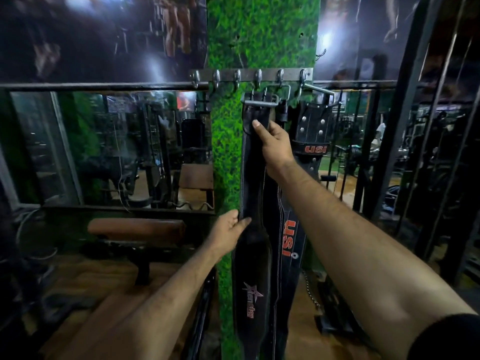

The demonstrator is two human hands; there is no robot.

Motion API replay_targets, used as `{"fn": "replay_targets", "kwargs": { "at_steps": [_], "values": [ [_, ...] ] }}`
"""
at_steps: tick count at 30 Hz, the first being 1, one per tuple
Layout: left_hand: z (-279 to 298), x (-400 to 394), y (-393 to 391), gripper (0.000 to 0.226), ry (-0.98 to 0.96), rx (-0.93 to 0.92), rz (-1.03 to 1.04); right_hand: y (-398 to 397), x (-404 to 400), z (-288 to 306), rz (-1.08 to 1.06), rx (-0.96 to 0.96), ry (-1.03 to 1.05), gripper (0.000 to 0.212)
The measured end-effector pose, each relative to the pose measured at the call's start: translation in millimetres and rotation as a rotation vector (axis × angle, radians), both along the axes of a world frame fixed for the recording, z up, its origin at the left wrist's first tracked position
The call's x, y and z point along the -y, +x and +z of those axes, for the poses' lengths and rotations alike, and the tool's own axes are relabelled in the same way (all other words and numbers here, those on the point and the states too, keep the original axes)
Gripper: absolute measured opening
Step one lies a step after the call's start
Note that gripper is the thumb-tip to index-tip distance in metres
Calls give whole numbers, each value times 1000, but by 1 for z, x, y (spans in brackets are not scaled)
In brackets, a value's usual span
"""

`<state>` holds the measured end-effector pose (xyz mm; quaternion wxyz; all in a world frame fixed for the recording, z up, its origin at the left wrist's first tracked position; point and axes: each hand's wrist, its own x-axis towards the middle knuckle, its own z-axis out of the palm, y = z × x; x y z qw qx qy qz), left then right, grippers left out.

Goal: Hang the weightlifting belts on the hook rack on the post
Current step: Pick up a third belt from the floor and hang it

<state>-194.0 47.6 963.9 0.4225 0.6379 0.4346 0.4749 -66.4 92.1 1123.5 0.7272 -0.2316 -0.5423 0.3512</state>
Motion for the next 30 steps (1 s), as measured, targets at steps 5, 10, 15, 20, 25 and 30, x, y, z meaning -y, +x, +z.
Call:
{"fn": "replay_targets", "kwargs": {
  "at_steps": [5, 10, 15, 20, 25, 30],
  "values": [
    [-12, 4, 0, 55, 27, 11, 125, -2, -3, 3, 45, -70, -15, 10],
    [49, -2, -9, 20, 108, 223, 75, 7, -10, 3, 70, -45, -26, 14],
    [95, -7, 21, 28, 384, 37, 152, 3, -12, 11, 45, -80, -9, 10],
    [8, -27, 2, 35, 374, -154, 191, 0, -12, 21, -4, -156, -15, 9],
    [-21, -16, -19, 41, 241, -140, 160, -17, -5, 13, 34, -177, -33, 10],
    [-11, -11, -42, 25, -11, -79, 42, -29, 3, -7, 74, -131, -59, 11]
  ]
}}
